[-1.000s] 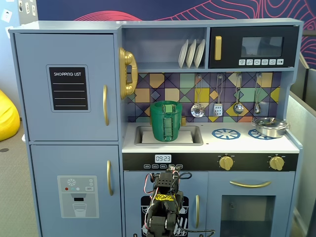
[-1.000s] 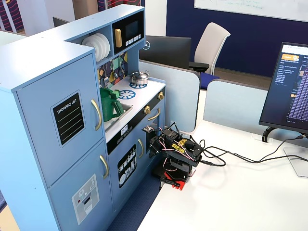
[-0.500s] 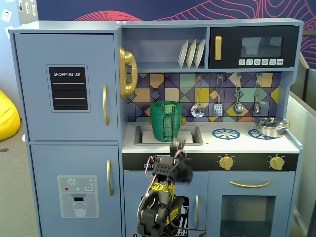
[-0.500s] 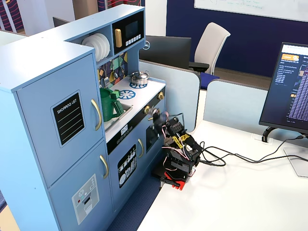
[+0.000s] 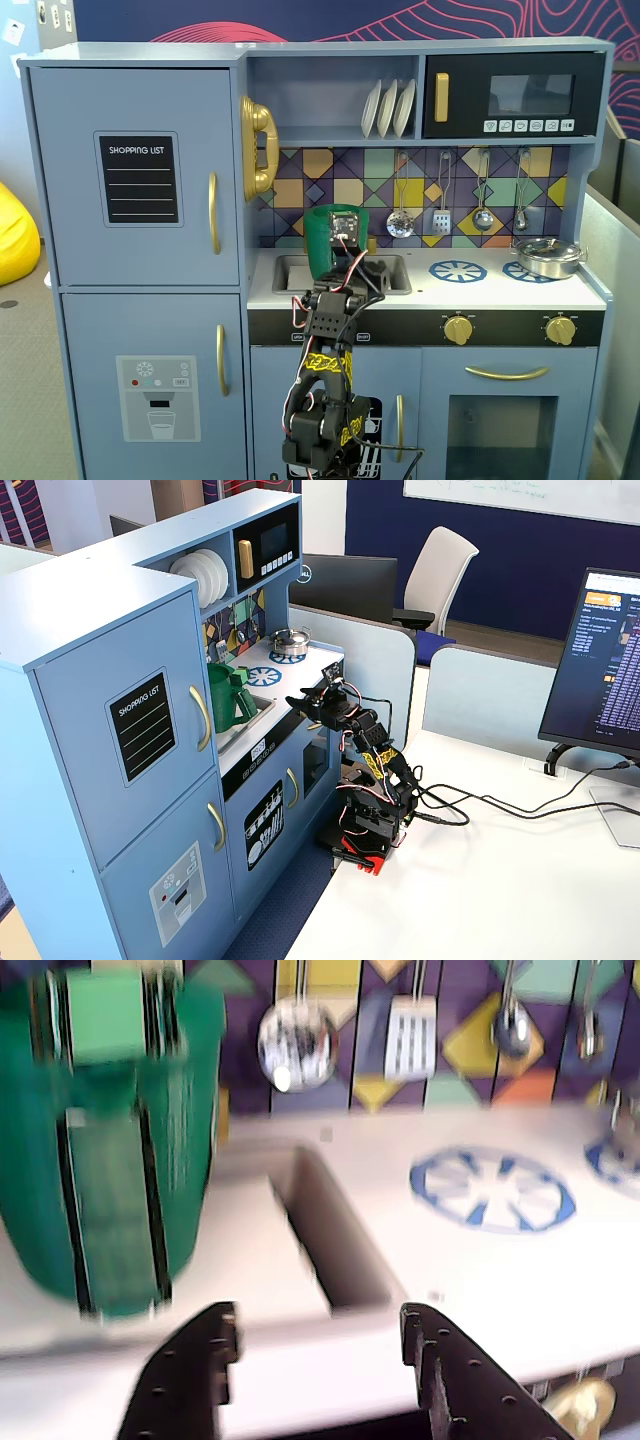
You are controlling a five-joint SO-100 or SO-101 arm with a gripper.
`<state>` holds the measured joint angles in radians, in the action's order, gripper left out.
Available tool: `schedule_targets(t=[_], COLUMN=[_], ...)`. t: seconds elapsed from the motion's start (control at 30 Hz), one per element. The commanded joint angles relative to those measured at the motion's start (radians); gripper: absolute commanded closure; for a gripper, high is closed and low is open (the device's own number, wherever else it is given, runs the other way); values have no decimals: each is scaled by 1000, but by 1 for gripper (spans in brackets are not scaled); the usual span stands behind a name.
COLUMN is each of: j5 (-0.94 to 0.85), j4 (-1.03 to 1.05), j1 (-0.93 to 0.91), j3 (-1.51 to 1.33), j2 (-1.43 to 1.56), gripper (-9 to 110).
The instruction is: Take off the lid from the green recipient and place it on the counter
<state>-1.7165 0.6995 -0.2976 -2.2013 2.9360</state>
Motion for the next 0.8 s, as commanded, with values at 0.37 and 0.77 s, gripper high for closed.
schedule_targets(t=[0.37,0.77], j5=[81,20], j4=[-295,-393], j1=[103,156], j3=[189,209], j2=[-219,-334], gripper=[53,52])
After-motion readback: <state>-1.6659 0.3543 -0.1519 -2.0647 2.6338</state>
